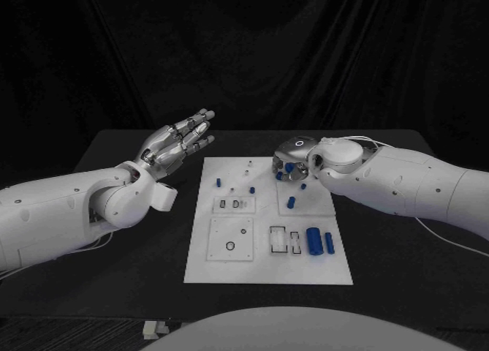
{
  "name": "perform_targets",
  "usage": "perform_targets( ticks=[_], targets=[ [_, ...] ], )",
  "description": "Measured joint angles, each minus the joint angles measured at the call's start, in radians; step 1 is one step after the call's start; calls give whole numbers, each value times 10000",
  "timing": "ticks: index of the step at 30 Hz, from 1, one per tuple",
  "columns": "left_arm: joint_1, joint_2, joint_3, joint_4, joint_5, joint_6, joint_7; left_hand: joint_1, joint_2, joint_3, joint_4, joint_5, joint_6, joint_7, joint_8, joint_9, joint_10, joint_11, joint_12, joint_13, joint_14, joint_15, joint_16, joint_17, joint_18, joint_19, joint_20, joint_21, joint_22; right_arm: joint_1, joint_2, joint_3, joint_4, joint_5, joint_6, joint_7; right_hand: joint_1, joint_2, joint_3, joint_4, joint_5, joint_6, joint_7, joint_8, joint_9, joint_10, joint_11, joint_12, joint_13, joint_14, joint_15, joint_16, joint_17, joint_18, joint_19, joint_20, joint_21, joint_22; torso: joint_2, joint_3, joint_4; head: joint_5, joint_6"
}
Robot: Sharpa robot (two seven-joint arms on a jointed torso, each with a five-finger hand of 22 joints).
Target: Assemble the parts on the task board
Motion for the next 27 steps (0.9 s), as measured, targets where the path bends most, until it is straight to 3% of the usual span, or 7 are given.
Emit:
perform_targets(
  ticks=[8, 9, 19, 23, 27],
  targets=[
    [-8, -8, 0, -6, -2, 81, -80, 0, 0, 0, 0, 0, 102, 39, 38, 9, 18, 33, 0, 2, 0, 0, 0, 1, 0, 36, 35, 39, 14, -98, 69, 0, -175, 159, -307, 326, 53, 54, 454, -81, 5, 494, 142, 247, 267, 626, -80, 176, 43, 0, 0, 114, 172, -17, 155, -24, 416, 607, -2, -1, 1, 43, -47],
    [-10, -8, 0, -11, -2, 91, -89, 0, 0, 0, 0, 0, 118, 55, 37, 9, -2, 72, 0, 2, 0, 0, 0, 1, 0, 36, 35, 39, 23, -103, 69, 0, -178, 175, -350, 365, 87, 60, 523, -123, 5, 602, 176, 310, 320, 757, -99, 233, 50, 24, -24, 141, 194, -179, 162, -18, 482, 696, -1, -1, 1, 43, -52],
    [-26, -50, -1, -28, -3, 172, -154, 0, 0, 0, 0, 0, 117, 55, 73, 9, 0, 73, 0, 4, 0, -1, 0, 3, 0, 72, 71, 39, 24, -110, 0, -2, -116, 395, -880, 735, 155, 46, 847, -337, -10, 1215, 452, 705, 786, 1712, -210, 339, 57, 54, -127, 215, 336, -167, 288, -144, 862, 1286, -3, -2, 8, 54, -84],
    [-31, -94, -1, -29, -4, 187, -176, 0, 0, 21, 21, -1, 152, 89, 73, 8, 0, 73, 0, 5, 0, -1, 0, 3, 0, 72, 72, 78, 33, -12, 4, -11, -3, 523, -1029, 829, 198, 8, 875, -363, 29, 1262, 444, 732, 897, 1864, -202, 317, 57, 54, -126, 215, 338, -165, 288, -144, 918, 1384, -9, -6, 1, 125, -91],
    [-32, -135, -1, -9, -5, 191, -196, 39, 39, 27, 27, -1, 153, 91, 73, 8, 0, 73, 0, 5, 0, -1, 0, 1, 0, 72, 71, 78, 33, 233, 116, 3, 69, 645, -1118, 868, 200, 9, 914, -402, 29, 1296, 478, 748, 959, 1935, -198, 300, 57, 54, -127, 215, 338, -165, 288, -144, 918, 1437, -14, -7, -3, 147, -92]
  ],
)
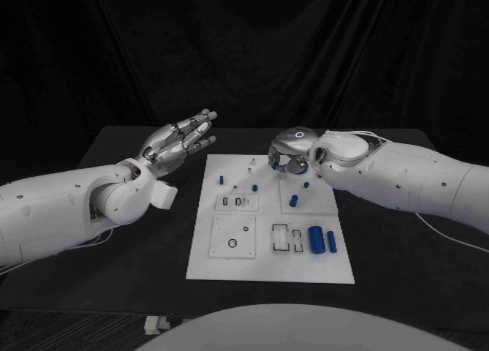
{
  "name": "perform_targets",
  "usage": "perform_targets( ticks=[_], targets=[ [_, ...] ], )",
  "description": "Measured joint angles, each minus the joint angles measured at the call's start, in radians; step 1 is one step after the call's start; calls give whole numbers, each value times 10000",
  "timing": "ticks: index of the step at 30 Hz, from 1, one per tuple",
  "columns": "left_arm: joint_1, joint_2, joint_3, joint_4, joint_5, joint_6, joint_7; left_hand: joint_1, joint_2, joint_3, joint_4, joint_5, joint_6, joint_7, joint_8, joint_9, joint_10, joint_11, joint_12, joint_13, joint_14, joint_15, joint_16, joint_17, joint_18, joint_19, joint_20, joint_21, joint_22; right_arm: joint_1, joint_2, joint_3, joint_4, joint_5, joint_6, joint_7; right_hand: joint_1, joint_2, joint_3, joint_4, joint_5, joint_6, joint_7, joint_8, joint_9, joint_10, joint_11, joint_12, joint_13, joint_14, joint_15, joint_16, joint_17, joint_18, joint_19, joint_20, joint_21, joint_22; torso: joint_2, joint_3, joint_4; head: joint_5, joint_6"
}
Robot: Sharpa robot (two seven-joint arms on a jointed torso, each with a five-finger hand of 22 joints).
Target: Assemble the parts on the task board
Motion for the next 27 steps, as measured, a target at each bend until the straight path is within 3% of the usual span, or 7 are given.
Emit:
perform_targets(
  ticks=[12, 20, 23, 27],
  targets=[
    [0, -219, 1, 444, -104, -134, -81, 39, -39, 0, 0, 0, 105, 36, 38, -1, 1, 73, 0, 2, 0, 0, 0, -6, -1, 72, 71, 39, 20, 240, 628, -4, -374, 239, -46, 14, 40, 15, 56, -57, -122, -1, 0, 24, 66, 93, 52, -60, 13, 0, 0, 0, -6, 3, 72, 2, 107, 192, -6, -7, 20, 70, 7],
    [14, -297, 4, 679, -213, -288, -149, 79, -78, 0, 0, 44, 105, 36, 38, -2, 1, 73, 0, 4, 37, 36, 0, -5, -1, 71, 71, 39, 19, 371, 895, 3, -768, 417, -44, 13, 54, 29, 87, -89, -274, -100, 100, -38, 133, 160, 87, -99, -3, 0, 0, 0, -25, 4, 71, 2, 144, 299, 57, -12, 93, 68, 5],
    [25, -306, 4, 740, -239, -341, -167, 79, -79, 28, -29, 44, 110, 40, 38, 3, 36, 107, 0, 4, 37, 36, 0, -4, -1, 71, 71, 39, 29, 374, 981, 3, -943, 524, -44, 12, 54, 29, 87, -89, -342, -130, 129, -103, 132, 161, 87, -138, -16, 0, 0, 0, -43, -92, 71, 1, 183, 325, 119, -7, 129, 55, 1],
    [37, -337, 4, 806, -264, -405, -183, 79, -79, 28, -29, 44, 142, 72, 38, 8, 37, 108, 0, 5, 37, 36, 0, -3, -2, 107, 106, 39, 30, 379, 1101, 0, -1137, 646, -46, 11, 53, 28, 98, -100, -351, -130, 129, -104, 130, 179, 69, -148, -34, 0, 0, 0, -61, -90, 71, 1, 183, 336, 224, 3, 193, 49, 90]
  ],
)
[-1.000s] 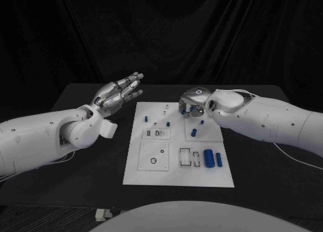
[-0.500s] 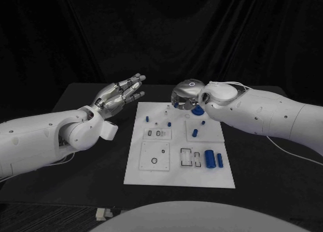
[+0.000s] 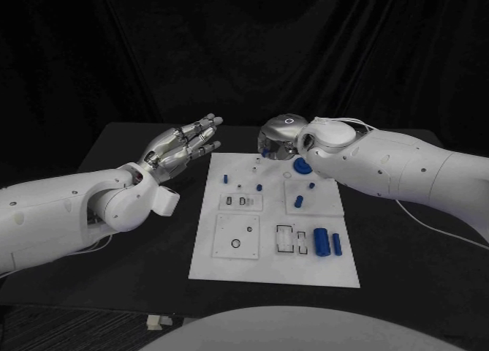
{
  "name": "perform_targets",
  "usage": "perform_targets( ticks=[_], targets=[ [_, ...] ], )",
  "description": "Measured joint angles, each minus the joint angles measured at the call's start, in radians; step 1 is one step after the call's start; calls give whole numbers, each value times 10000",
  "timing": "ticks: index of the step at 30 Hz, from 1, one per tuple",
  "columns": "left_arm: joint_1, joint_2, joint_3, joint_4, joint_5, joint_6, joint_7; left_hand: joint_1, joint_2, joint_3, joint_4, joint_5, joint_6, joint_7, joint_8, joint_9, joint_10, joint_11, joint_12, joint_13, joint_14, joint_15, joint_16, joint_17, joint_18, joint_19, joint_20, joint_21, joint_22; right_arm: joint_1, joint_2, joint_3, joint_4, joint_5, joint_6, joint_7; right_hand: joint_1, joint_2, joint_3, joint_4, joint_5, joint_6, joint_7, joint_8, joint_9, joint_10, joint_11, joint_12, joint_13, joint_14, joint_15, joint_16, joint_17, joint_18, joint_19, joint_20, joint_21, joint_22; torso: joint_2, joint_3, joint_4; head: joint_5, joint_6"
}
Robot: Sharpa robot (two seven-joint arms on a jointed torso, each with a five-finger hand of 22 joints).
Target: Assemble the parts on the task board
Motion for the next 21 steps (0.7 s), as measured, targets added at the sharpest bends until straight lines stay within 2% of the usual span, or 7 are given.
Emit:
perform_targets(
  ticks=[5, 9, 15, 21],
  targets=[
    [10, -37, 0, 46, -17, -63, -8, 0, 0, 0, 0, 0, 0, 0, 36, 0, 0, 0, 0, 1, 36, 36, 0, 1, 1, -1, 0, 39, 9, 2, 175, -1, -219, 91, 1, 1, -1, -2, 27, -27, -16, -22, 22, 0, -2, 1, -1, -10, -14, 0, 0, -38, -43, 2, 0, 0, 0, -1, 102, 2, 50, -24, 94],
    [14, -51, 0, 66, -26, -106, -9, 0, 0, 0, 0, 0, 0, 0, 36, -1, 0, 0, 0, 1, 36, 36, 0, 2, 1, 0, 0, 39, 9, 3, 318, 0, -405, 138, 7, 3, -2, -2, 27, -27, -39, -34, 34, 0, -2, 1, -1, -29, -16, 0, 0, -38, -51, 4, 0, 0, 0, 20, 198, -4, 102, -132, 212],
    [15, -77, 0, 90, -33, -161, -8, 0, 0, 0, 0, 37, 0, 0, 36, -1, 0, 0, 0, 1, 36, 35, 0, 4, 1, -1, 0, 38, 8, 3, 454, 0, -630, 176, 13, 4, -3, -4, 54, -55, -40, -34, 34, -49, -3, 2, -1, -70, -15, 0, 0, -78, -92, 6, -1, 0, 0, 33, 371, 4, 227, -322, 415],
    [16, -78, 0, 88, -37, -202, -2, 0, 0, 0, 0, 37, 0, 0, 36, -2, 0, -1, 0, 2, 35, 36, 0, 4, 0, -1, -1, 38, 8, 26, 490, 19, -734, 203, 8, 4, -6, -3, 55, -55, -56, -109, 35, -90, 9, 9, 3, -124, -11, 0, 0, -78, -91, 8, -37, 36, 0, 53, 483, 21, 312, -412, 541]
  ],
)
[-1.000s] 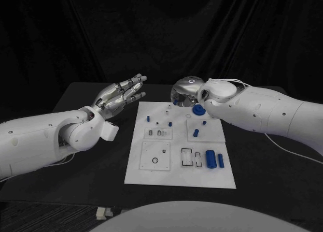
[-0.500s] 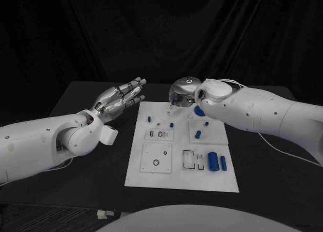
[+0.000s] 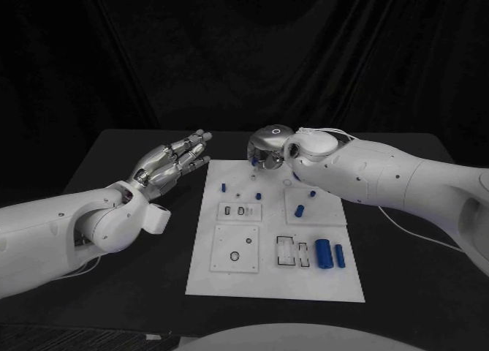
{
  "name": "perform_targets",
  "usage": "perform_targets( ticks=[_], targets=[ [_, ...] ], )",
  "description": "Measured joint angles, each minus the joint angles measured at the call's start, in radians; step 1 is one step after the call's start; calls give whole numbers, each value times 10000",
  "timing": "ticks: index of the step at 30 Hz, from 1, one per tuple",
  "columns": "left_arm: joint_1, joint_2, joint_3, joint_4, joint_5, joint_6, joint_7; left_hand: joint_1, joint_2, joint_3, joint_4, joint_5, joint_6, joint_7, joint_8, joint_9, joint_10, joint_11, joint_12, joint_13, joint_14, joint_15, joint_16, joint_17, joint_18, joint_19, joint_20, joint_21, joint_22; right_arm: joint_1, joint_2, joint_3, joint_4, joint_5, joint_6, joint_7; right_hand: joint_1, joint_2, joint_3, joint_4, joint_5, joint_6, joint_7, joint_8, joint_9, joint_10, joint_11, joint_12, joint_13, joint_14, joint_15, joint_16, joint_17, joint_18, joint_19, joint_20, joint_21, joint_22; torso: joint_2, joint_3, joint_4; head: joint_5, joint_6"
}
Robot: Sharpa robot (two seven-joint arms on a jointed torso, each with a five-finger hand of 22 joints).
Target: Assemble the parts on the task board
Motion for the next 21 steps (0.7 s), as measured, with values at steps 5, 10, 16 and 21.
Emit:
perform_targets(
  ticks=[5, 10, 16, 21],
  targets=[
    [0, 2, 0, -10, -2, -22, 4, 0, 0, 0, 0, 0, 0, 0, 0, 0, 0, 0, 0, 1, 0, 0, 0, 0, 0, 0, 0, 0, -1, 26, 25, 15, -51, 24, -2, -6, 0, 0, 27, -27, -25, -39, 33, -11, -5, 22, 2, -59, 0, 0, 0, 0, -24, 0, 0, 0, 0, 32, 64, 1, 56, -62, 37],
    [1, 7, 0, -25, -5, -29, 12, 0, 0, 0, 0, 0, 0, 0, 0, -1, 0, -1, 0, 1, 0, 0, 0, 1, 1, -1, 0, 0, 9, 16, 69, -8, -89, 31, 53, -20, 3, 3, 54, -56, -33, -53, 17, -54, 5, 22, 1, -77, -47, 0, 0, 0, -37, 2, 0, 0, 0, 46, 91, -6, 82, -94, 43],
    [1, 9, 0, -32, -7, -31, 14, 0, 0, 0, 0, 0, 0, 0, 0, -1, 0, -1, 0, 2, 37, 37, 0, 10, 0, 36, 36, 0, 8, 1, 67, -12, -101, 31, 128, -34, 42, 43, 55, -56, -54, -55, 16, -58, 0, 22, 2, -134, -43, 0, 0, -43, -58, 3, -36, 35, 0, 65, 82, -19, 93, -90, -6],
    [1, 9, 0, -47, -9, -31, 16, 0, 0, -1, 0, 0, 0, 0, -1, -1, 11, 57, 0, 2, 37, 36, 0, 23, 1, 36, 36, 0, 8, 1, 5, -7, -69, 33, 119, -36, 42, 43, 55, -56, -54, -107, 36, -64, 6, 21, 2, -136, -28, 0, 0, -42, -51, 3, -36, 35, 42, 128, 54, -27, 94, -74, -53]
  ],
)
